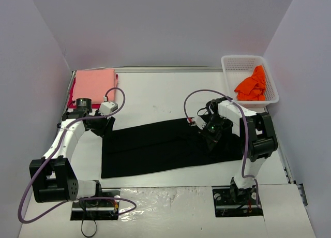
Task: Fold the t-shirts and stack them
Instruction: Fold the other side of the tshirt into a rectangle
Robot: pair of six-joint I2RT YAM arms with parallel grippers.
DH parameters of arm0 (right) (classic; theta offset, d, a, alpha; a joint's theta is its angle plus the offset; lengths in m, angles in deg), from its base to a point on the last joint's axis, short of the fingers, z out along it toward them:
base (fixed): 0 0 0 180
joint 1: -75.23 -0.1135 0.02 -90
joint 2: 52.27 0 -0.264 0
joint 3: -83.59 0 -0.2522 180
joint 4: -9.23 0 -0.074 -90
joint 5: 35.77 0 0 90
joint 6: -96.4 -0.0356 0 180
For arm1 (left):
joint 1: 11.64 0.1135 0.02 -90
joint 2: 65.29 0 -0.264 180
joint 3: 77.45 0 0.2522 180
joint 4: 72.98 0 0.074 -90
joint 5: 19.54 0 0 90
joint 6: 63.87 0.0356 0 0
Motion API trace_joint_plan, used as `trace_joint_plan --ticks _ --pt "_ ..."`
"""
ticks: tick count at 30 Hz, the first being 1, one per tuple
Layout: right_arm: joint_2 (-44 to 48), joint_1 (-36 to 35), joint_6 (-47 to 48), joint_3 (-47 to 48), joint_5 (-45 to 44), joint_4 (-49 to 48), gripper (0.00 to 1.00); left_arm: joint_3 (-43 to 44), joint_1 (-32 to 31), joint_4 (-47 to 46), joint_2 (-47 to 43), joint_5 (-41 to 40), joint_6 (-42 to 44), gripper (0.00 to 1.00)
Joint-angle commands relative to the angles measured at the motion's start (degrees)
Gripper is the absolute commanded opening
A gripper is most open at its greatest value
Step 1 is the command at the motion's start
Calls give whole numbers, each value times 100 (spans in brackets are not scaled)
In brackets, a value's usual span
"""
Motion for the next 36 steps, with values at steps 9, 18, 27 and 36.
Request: trace_joint_plan --ticks 9,18,27,36 --pt "590 -364 -271 141 -73 397 0 23 31 125 -161 149 113 46" --pt "678 -716 -438 159 -222 363 17 23 31 133 -179 167 113 46" --pt "555 -637 -746 422 -591 -33 41 15 31 133 -205 202 130 46" --pt "177 -462 -746 239 -934 -218 41 6 23 125 -170 211 148 46"
